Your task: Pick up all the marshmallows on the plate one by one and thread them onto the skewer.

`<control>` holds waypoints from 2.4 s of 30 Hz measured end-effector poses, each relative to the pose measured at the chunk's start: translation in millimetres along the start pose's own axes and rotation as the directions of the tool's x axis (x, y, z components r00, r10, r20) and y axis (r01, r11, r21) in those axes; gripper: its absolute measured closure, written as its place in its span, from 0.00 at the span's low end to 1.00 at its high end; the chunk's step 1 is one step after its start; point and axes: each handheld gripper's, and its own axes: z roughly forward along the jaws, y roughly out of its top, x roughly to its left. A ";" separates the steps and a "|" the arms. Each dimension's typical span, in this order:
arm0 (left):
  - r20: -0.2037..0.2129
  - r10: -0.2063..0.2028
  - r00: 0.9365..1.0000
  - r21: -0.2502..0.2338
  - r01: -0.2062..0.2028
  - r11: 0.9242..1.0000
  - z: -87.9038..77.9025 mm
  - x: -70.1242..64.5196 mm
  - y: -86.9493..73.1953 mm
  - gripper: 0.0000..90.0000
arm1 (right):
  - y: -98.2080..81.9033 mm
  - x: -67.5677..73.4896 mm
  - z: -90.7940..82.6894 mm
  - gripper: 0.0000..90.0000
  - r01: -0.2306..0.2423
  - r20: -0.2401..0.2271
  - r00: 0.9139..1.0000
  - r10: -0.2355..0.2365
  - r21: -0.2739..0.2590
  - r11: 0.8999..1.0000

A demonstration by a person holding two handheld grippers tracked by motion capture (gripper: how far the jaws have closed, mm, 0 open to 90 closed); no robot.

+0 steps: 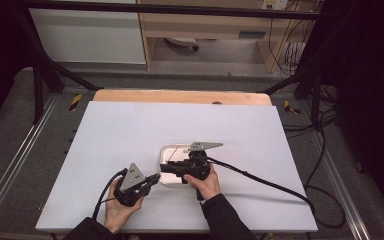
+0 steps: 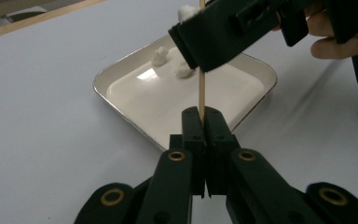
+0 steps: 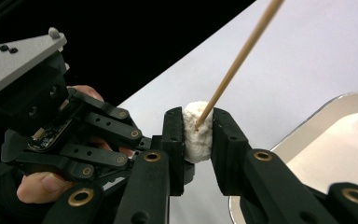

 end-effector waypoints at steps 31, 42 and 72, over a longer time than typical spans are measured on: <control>-0.007 -0.093 0.996 -0.003 0.093 0.996 -11.7 21.4 -11.9 0.98 | 18.0 -18.7 -19.4 0.12 0.176 0.362 0.902 -0.237 0.193 0.965; -0.003 -0.091 0.996 0.000 0.091 0.996 -11.2 21.6 -12.6 0.98 | 5.1 -51.0 -6.5 0.36 0.121 0.447 0.863 -0.234 0.266 0.956; -0.003 -0.086 0.996 0.000 0.086 0.996 -10.2 21.1 -12.7 0.98 | -6.4 -63.0 -4.6 0.81 0.139 0.460 0.851 -0.256 0.273 0.952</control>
